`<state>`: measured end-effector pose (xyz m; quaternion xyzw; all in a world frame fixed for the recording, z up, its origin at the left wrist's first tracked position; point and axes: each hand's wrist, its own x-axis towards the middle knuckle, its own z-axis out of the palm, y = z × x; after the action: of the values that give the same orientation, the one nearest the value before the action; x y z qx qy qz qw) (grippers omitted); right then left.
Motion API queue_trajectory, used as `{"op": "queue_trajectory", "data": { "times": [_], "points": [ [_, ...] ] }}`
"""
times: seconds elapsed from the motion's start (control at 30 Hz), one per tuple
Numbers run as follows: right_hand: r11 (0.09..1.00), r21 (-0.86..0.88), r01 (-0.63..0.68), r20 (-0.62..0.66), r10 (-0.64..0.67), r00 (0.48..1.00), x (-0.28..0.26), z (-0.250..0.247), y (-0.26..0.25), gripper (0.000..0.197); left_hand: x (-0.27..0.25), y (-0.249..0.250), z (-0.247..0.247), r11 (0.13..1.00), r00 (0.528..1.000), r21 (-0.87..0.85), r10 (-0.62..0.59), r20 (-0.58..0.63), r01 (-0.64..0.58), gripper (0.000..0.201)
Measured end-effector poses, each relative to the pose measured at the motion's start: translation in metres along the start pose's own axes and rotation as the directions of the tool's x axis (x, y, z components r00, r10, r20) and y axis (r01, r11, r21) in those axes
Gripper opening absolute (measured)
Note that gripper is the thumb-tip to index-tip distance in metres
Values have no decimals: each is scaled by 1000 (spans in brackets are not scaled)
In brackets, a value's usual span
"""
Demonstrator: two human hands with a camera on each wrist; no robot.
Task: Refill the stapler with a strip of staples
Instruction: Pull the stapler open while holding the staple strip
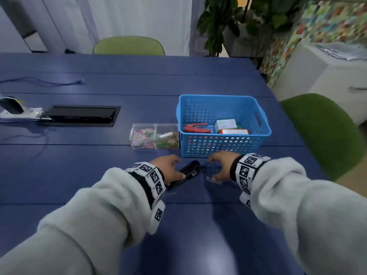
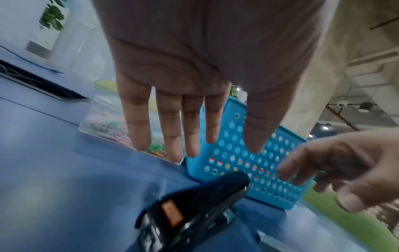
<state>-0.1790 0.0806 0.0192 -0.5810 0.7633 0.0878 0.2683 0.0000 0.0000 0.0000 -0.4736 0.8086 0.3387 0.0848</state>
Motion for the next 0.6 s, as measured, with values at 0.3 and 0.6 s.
{"op": "queue_trajectory", "data": {
  "times": [0.3,0.6],
  "points": [
    [993,-79,91,79,-84,993,52,19,-15,56,25,5,24,992,996,112,54,75,-62,43],
    [974,-172,145,151,-120,981,62,31,-30,43,13,2,17,988,986,-16,156,56,-155,36]
  ]
}}
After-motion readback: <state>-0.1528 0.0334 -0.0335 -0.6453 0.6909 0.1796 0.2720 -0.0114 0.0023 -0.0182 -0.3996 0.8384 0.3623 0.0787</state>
